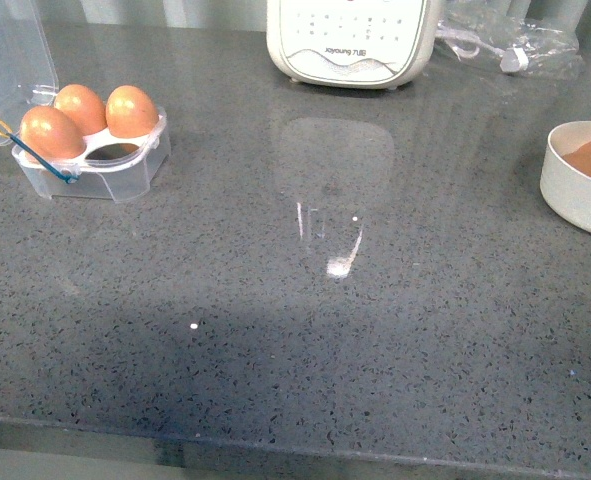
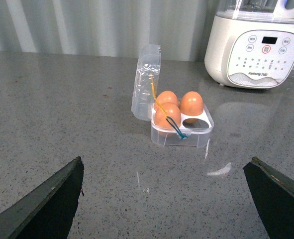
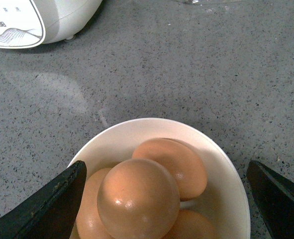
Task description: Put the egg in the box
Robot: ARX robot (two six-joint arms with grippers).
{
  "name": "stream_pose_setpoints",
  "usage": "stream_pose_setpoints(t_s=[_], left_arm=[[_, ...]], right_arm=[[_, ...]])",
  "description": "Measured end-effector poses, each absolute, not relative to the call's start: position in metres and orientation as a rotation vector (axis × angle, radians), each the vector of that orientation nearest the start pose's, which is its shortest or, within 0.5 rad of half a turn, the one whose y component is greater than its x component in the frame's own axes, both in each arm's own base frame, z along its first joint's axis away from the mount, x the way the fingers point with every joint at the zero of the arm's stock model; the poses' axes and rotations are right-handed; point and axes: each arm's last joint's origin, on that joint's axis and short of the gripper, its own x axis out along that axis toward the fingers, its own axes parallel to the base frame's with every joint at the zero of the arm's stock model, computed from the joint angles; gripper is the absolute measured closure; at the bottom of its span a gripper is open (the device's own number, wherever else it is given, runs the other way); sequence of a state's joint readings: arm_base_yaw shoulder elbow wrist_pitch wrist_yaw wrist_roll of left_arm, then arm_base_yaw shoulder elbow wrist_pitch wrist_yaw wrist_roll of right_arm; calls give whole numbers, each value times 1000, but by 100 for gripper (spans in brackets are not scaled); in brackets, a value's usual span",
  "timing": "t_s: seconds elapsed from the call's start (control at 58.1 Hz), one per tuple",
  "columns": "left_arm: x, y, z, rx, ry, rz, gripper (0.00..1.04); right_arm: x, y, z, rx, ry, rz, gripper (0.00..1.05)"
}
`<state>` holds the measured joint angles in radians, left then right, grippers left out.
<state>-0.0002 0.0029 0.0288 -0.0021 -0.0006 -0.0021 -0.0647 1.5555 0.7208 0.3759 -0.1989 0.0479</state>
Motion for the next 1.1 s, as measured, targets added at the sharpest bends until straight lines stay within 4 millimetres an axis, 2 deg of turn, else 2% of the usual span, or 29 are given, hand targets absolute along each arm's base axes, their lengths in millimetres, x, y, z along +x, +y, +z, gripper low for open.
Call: stream_pose_setpoints(t_s=[0.516,0.861,1.102], left_arm=[[96,0,173,-2,-24,0,7],[96,0,173,-2,-24,0,7],[96,0,173,-2,-24,0,7]], right_arm=[[310,-13,173,98,478,128,8],[311,-10,174,83,470,128,58],[307,-6,178,77,466,142,61]])
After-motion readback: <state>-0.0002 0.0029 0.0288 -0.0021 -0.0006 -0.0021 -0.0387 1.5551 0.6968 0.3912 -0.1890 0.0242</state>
